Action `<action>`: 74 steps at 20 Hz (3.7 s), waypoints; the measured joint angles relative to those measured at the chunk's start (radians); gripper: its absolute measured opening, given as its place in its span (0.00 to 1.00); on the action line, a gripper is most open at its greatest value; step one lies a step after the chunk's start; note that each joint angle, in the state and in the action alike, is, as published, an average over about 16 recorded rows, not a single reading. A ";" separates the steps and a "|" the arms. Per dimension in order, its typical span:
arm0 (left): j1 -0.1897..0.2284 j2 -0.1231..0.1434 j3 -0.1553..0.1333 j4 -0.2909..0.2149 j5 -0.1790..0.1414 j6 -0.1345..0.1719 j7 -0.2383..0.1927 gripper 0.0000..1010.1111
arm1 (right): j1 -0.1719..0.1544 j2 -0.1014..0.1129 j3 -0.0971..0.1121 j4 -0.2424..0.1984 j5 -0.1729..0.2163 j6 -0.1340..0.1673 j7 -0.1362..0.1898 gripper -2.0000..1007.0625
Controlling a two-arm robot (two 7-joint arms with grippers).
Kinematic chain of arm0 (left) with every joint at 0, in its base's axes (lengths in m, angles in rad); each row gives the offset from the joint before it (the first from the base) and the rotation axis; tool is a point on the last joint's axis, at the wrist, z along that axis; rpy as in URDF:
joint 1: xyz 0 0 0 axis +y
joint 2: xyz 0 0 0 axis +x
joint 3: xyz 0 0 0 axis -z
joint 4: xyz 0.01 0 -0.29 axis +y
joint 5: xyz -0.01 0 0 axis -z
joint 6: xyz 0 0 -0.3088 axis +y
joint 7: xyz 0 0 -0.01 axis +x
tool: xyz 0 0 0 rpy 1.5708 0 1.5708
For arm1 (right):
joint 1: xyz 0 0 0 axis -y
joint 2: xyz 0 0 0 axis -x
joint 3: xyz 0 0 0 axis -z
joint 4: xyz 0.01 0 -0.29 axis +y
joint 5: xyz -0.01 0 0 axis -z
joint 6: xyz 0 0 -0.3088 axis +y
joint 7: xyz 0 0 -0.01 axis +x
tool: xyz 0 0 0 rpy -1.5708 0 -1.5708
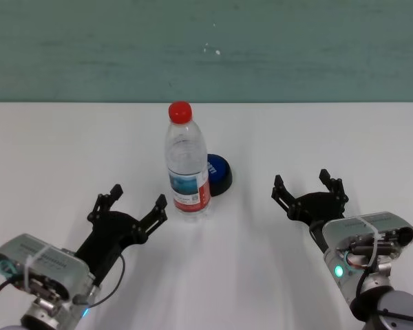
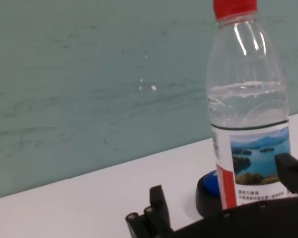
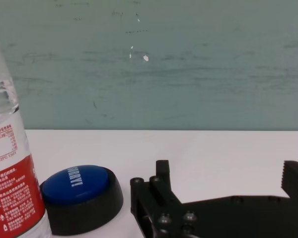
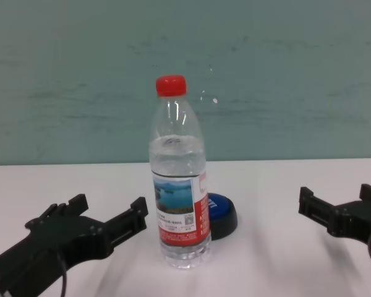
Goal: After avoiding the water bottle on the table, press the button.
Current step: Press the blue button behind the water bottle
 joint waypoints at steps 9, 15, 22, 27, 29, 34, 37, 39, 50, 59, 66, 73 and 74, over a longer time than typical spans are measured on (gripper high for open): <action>-0.004 -0.003 0.004 -0.002 0.004 -0.002 0.000 1.00 | 0.000 0.000 0.000 0.000 0.000 0.000 0.000 1.00; -0.002 -0.002 0.005 -0.007 0.003 -0.003 -0.002 1.00 | 0.000 0.000 0.000 0.000 0.000 0.000 0.000 1.00; 0.005 0.003 0.000 -0.016 -0.007 -0.001 -0.006 1.00 | 0.000 0.000 0.000 0.000 0.000 0.000 0.000 1.00; 0.012 0.009 -0.008 -0.024 -0.018 0.002 -0.010 1.00 | 0.000 0.000 0.000 0.000 0.000 0.000 0.000 1.00; 0.015 0.012 -0.012 -0.028 -0.023 0.004 -0.012 1.00 | 0.000 0.000 0.000 0.000 0.000 0.000 0.000 1.00; 0.026 0.021 -0.024 -0.040 -0.038 0.009 -0.017 1.00 | 0.000 0.000 0.000 0.000 0.000 0.000 0.000 1.00; 0.033 0.026 -0.033 -0.047 -0.047 0.011 -0.019 1.00 | 0.000 0.000 0.000 0.000 0.000 0.000 0.000 1.00; 0.038 0.029 -0.039 -0.051 -0.053 0.013 -0.020 1.00 | 0.000 0.000 0.000 0.000 0.000 0.000 0.000 1.00; 0.052 0.040 -0.069 -0.062 -0.075 0.013 -0.018 1.00 | 0.000 0.000 0.000 0.000 0.000 0.000 0.000 1.00; 0.021 0.034 -0.088 -0.036 -0.076 0.005 -0.012 1.00 | 0.000 0.000 0.000 0.000 0.000 0.000 0.000 1.00; -0.029 0.036 -0.094 0.003 -0.079 0.003 -0.023 1.00 | 0.000 0.000 0.000 0.000 0.000 0.000 0.000 1.00; -0.078 0.046 -0.086 0.040 -0.087 0.001 -0.045 1.00 | 0.000 0.000 0.000 0.000 0.000 0.000 0.000 1.00; -0.084 0.048 -0.084 0.044 -0.088 0.001 -0.048 1.00 | 0.000 0.000 0.000 0.000 0.000 0.000 0.000 1.00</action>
